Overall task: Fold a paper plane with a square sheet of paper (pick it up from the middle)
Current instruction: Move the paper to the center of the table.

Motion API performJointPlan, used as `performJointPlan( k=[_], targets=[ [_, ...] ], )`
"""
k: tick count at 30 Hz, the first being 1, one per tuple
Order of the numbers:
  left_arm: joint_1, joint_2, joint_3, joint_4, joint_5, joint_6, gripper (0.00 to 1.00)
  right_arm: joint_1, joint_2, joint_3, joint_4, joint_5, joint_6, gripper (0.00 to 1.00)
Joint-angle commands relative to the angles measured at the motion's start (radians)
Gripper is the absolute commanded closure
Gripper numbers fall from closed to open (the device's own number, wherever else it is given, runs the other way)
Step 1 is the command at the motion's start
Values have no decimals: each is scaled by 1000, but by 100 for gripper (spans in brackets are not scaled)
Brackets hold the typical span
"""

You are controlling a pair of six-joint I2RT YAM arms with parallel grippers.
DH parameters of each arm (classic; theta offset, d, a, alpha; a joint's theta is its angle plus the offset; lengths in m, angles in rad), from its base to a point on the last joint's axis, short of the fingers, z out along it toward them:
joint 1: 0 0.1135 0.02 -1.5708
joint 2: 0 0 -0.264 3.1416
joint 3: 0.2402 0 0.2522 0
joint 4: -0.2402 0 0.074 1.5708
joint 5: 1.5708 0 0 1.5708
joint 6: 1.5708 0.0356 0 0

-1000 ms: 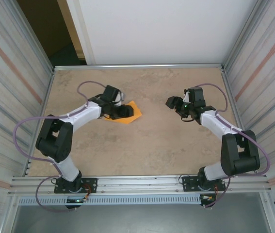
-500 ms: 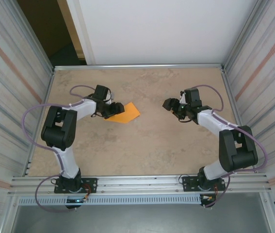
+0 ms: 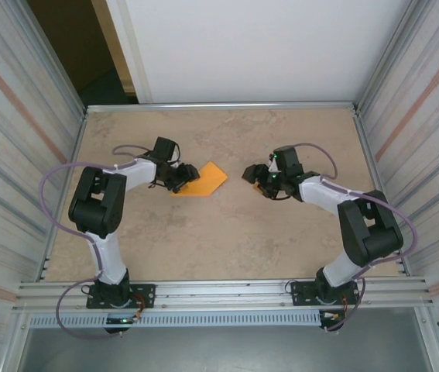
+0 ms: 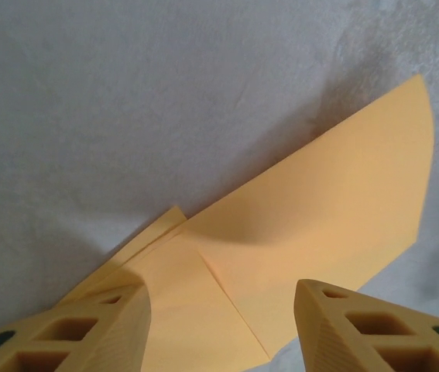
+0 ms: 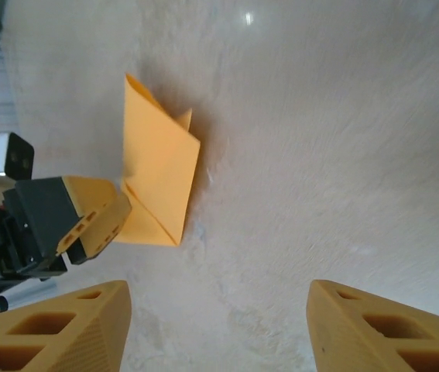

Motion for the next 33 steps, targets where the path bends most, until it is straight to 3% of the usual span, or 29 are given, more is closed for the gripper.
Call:
performJointPlan(
  k=[1, 7, 19, 33],
  targets=[
    [-34, 29, -33, 19, 13, -135, 50, 58, 50, 11, 4, 9, 107, 44],
    [-98, 29, -72, 102, 28, -311, 55, 126, 113, 74, -54, 56, 137, 48],
    [-142, 5, -191, 241, -1, -542, 58, 159, 190, 64, 63, 21, 290, 55],
    [-147, 22, -219, 275, 26, -609, 57, 151, 269, 92, 134, 15, 311, 66]
  ],
)
